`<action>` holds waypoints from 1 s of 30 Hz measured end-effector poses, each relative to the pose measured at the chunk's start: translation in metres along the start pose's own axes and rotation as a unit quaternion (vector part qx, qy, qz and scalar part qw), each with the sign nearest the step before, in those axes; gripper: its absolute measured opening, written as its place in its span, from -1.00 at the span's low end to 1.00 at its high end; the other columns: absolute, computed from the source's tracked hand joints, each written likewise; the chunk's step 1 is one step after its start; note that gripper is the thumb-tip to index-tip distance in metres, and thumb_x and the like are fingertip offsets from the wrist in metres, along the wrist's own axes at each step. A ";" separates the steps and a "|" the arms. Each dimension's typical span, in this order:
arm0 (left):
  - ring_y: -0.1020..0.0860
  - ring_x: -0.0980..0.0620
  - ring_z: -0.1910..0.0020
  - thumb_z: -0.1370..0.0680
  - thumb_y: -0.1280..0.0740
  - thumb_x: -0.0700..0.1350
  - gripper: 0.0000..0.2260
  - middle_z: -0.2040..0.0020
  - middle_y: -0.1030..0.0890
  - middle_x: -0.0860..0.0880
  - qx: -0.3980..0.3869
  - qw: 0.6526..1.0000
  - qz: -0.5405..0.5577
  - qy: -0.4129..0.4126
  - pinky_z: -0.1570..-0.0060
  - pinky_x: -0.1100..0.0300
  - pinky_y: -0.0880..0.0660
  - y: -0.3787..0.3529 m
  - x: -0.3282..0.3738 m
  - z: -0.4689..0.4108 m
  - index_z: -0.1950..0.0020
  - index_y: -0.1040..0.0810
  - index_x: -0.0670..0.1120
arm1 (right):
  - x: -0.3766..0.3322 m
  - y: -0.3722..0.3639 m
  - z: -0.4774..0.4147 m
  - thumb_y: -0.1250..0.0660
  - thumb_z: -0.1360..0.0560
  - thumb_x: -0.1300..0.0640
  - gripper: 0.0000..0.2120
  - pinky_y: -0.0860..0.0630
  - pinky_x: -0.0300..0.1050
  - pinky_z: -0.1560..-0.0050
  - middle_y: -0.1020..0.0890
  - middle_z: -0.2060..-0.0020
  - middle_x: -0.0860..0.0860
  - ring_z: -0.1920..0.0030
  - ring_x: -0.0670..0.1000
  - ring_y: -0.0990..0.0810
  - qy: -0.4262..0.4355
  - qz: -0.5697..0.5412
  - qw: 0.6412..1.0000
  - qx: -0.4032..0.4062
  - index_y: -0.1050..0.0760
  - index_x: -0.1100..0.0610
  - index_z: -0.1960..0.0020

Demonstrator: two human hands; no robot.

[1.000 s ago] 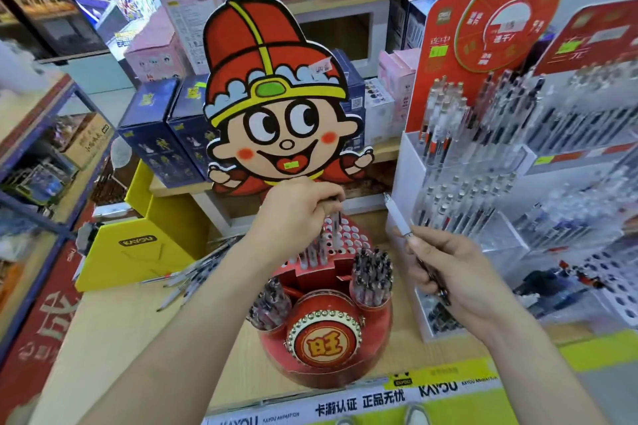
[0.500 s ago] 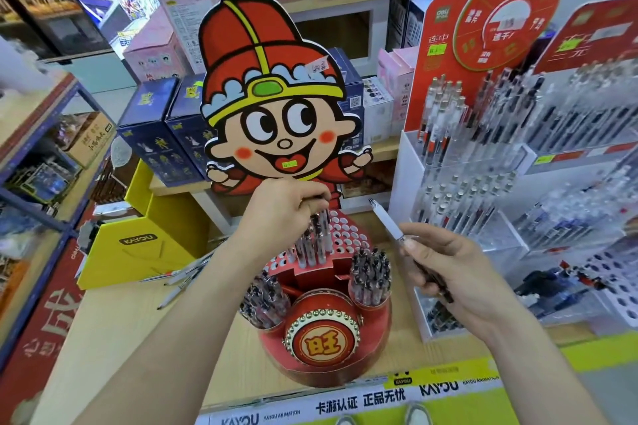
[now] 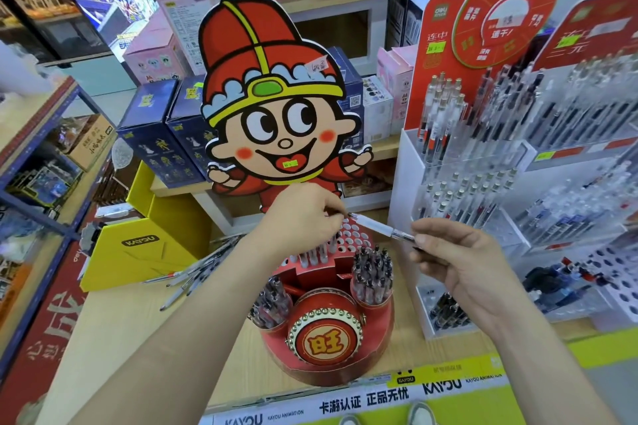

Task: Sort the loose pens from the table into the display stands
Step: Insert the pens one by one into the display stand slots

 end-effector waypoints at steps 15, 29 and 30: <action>-0.57 0.16 0.04 -0.52 -0.37 0.00 -0.73 0.02 -0.66 0.15 0.012 1.000 -0.023 -0.002 -0.01 0.14 -0.55 -0.002 -0.014 0.001 -0.21 -0.56 0.10 | -0.033 -0.003 0.000 -0.37 -0.50 0.32 -0.75 -0.54 -0.24 0.32 -0.73 0.24 0.07 0.39 -0.04 -0.59 0.169 0.029 0.980 0.102 -0.42 0.10 -0.10; -0.51 0.37 -0.04 -0.59 -0.30 -0.03 -0.85 0.00 -0.61 0.28 0.104 0.969 0.212 0.073 0.00 0.48 -0.40 -0.004 -0.044 0.034 -0.08 -0.64 0.11 | -0.012 -0.059 -0.044 -0.33 -0.57 0.11 -0.86 -0.60 0.07 0.08 -0.72 0.25 -0.10 0.19 -0.04 -0.67 0.252 0.326 0.911 0.031 -0.44 -0.11 -0.05; -0.51 0.34 -0.06 -0.59 -0.30 -0.03 -0.85 -0.01 -0.60 0.28 0.106 0.969 0.213 0.072 -0.04 0.43 -0.42 -0.004 -0.044 0.034 -0.09 -0.64 0.10 | -0.008 -0.060 -0.046 -0.34 -0.57 0.11 -0.86 -0.60 0.08 0.09 -0.72 0.26 -0.08 0.20 0.00 -0.67 0.251 0.330 0.909 0.030 -0.45 -0.10 -0.04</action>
Point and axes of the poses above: each hand's wrist, its own z-axis away from the middle knuckle, its own y-axis out of the back of the hand, x = y × z, the point moved 5 cm from there along -z, towards the middle knuckle
